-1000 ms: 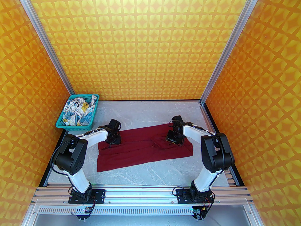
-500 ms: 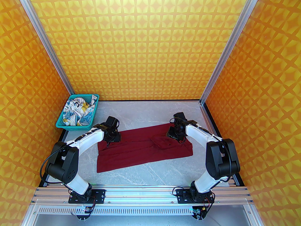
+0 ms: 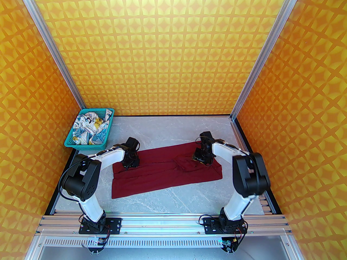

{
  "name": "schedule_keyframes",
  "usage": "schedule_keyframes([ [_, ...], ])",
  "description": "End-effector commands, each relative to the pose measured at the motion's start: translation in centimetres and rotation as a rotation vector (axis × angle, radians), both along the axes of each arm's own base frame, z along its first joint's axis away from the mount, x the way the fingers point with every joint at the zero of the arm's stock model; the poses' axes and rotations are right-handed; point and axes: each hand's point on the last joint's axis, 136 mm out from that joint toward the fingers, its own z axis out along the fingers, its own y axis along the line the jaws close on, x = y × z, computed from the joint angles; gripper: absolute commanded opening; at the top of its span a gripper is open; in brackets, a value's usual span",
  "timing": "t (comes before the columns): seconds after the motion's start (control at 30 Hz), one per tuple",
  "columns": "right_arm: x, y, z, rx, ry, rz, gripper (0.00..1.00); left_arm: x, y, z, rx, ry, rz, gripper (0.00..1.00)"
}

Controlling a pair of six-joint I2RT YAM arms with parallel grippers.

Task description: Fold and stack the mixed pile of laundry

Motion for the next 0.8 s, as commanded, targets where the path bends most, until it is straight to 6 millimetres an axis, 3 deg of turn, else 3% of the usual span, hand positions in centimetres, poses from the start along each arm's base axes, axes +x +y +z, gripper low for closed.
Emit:
schedule_keyframes([
  [0.0, 2.4, -1.5, -1.8, -0.040, 0.009, -0.053, 0.36, -1.4, 0.1, -1.5, -0.008, 0.058, 0.011, 0.17],
  [0.1, 5.0, -1.7, -2.1, -0.054, 0.006, -0.063, 0.36, -2.3, 0.3, -1.6, -0.011, 0.072, 0.035, 0.18],
  [0.27, 9.8, -1.5, -2.8, -0.068, 0.010, -0.032, 0.36, -6.0, 0.2, -2.7, -0.049, 0.145, 0.083, 0.19],
  [0.37, 12.7, -1.3, -2.8, -0.087, 0.003, 0.016, 0.38, -8.1, -2.7, -1.6, -0.110, 0.158, 0.042, 0.23],
  [0.5, 16.6, -0.5, -1.9, -0.062, -0.072, 0.097, 0.39, -9.5, -8.1, 2.3, -0.191, 0.107, -0.056, 0.29],
  [0.53, 17.3, -0.2, -0.9, -0.055, -0.097, 0.121, 0.40, -9.8, -9.3, 3.4, -0.205, 0.092, -0.090, 0.32],
  [0.6, 18.2, 0.0, 1.6, -0.059, -0.144, 0.150, 0.42, -9.2, -9.6, 5.4, -0.215, 0.049, -0.103, 0.33],
  [0.7, 18.2, -0.3, 6.5, -0.080, -0.212, 0.159, 0.45, -7.5, -8.7, 7.9, -0.183, -0.026, -0.122, 0.34],
  [0.77, 17.3, -0.2, 8.7, -0.068, -0.242, 0.152, 0.46, -6.4, -7.8, 8.0, -0.167, -0.035, -0.127, 0.32],
])
